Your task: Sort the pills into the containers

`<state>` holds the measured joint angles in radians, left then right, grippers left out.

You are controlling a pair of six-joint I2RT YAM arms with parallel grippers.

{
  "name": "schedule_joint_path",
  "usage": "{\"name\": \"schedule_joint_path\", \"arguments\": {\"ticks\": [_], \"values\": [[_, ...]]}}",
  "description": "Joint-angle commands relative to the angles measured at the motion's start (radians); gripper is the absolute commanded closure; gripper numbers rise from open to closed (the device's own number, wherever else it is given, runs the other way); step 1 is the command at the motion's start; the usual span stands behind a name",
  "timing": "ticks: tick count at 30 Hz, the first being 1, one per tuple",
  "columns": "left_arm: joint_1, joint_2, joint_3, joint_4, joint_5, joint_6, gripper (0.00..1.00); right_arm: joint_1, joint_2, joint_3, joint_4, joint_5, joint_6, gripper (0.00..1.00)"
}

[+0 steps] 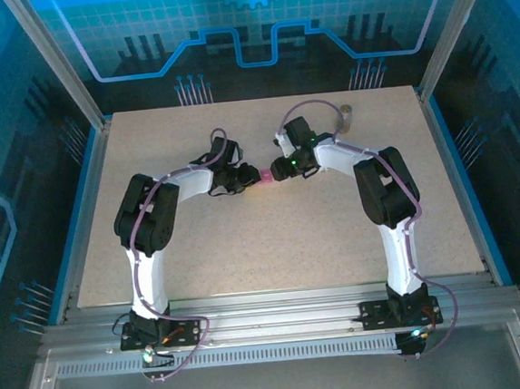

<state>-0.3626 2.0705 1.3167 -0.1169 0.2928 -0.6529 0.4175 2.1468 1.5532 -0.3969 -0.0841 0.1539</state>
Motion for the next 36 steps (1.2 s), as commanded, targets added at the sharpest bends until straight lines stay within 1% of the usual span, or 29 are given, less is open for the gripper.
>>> {"name": "schedule_joint_path", "arguments": {"ticks": [1, 4, 8, 12, 17, 22, 25, 29, 31, 33, 36], "values": [[0.02, 0.065, 0.01, -0.093, -0.008, 0.026, 0.8, -0.014, 0.065, -0.002, -0.092, 0.027, -0.025, 0.43], [0.018, 0.093, 0.022, -0.126, -0.047, 0.058, 0.79, -0.015, 0.061, 0.003, -0.1, 0.026, -0.027, 0.43], [0.022, 0.095, 0.024, -0.13, -0.041, 0.071, 0.78, -0.016, 0.058, 0.01, -0.105, 0.024, -0.029, 0.43], [0.027, 0.025, 0.032, -0.119, -0.02, 0.076, 0.76, -0.016, 0.056, 0.027, -0.118, 0.018, -0.028, 0.43], [0.027, -0.107, 0.025, -0.081, 0.0, 0.054, 0.68, -0.016, 0.06, 0.071, -0.137, 0.015, -0.031, 0.43], [0.027, -0.19, 0.001, -0.012, 0.048, 0.03, 0.7, -0.016, 0.116, 0.157, -0.171, 0.014, -0.086, 0.44], [0.027, -0.248, -0.037, -0.009, 0.014, 0.034, 0.68, -0.012, 0.172, 0.226, -0.215, -0.037, -0.152, 0.45], [0.027, -0.352, -0.133, 0.018, -0.036, 0.05, 0.67, -0.001, 0.251, 0.294, -0.278, -0.121, -0.246, 0.47], [0.028, -0.397, -0.18, 0.027, -0.049, 0.055, 0.67, 0.012, 0.265, 0.306, -0.306, -0.161, -0.313, 0.47], [0.028, -0.439, -0.22, 0.023, -0.064, 0.066, 0.67, 0.022, 0.269, 0.312, -0.327, -0.229, -0.356, 0.48], [0.031, -0.496, -0.267, -0.001, -0.11, 0.099, 0.67, 0.031, 0.263, 0.316, -0.358, -0.285, -0.386, 0.48]]}}
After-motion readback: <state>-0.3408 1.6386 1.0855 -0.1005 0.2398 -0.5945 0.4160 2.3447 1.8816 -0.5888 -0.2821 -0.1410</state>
